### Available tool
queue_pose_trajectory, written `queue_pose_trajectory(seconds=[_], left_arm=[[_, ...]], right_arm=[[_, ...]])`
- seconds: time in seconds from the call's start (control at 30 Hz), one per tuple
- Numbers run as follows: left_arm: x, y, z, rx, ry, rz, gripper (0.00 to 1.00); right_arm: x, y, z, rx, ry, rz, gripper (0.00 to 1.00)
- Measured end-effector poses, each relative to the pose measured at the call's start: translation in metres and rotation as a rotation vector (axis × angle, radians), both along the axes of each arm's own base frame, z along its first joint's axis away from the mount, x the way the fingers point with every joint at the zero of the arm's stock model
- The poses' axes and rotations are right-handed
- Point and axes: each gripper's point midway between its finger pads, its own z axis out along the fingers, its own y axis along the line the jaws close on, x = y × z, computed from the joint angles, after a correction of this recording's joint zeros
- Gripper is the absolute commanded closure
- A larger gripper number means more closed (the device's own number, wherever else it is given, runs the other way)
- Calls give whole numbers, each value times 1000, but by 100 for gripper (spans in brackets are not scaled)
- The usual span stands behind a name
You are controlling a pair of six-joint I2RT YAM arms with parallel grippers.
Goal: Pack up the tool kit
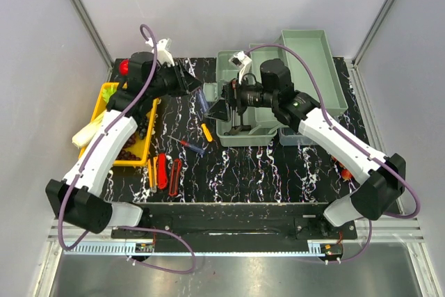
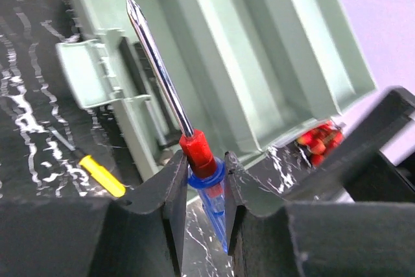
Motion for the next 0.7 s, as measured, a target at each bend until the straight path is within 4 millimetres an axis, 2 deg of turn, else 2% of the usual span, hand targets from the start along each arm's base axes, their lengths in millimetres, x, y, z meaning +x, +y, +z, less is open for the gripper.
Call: queue_pose_trajectory(seconds=[0.2, 0.33, 0.43, 0.5, 0.53, 0.6, 0.7], left_arm=[[-27, -23, 26, -102, -94, -164, 100], [-41, -28, 51, -155, -155, -211, 100], [-51, -30, 70, -194, -203, -239, 100], [-55, -30, 79, -207, -231, -249, 100], [-54, -29, 81, -207, -241, -243, 95], [-51, -28, 84, -218, -245, -232, 68], [-49, -27, 84, -219, -248, -223, 19]], right_arm=[[-12, 9, 13, 63, 65, 34, 17], [-6, 13, 20, 92, 108, -8, 34], [-2, 14, 21, 105, 131, -42, 59], [0, 16, 23, 113, 144, -50, 89], [0, 19, 28, 123, 153, -47, 98], [1, 23, 34, 130, 156, -51, 100], [4, 23, 35, 134, 168, -70, 100]])
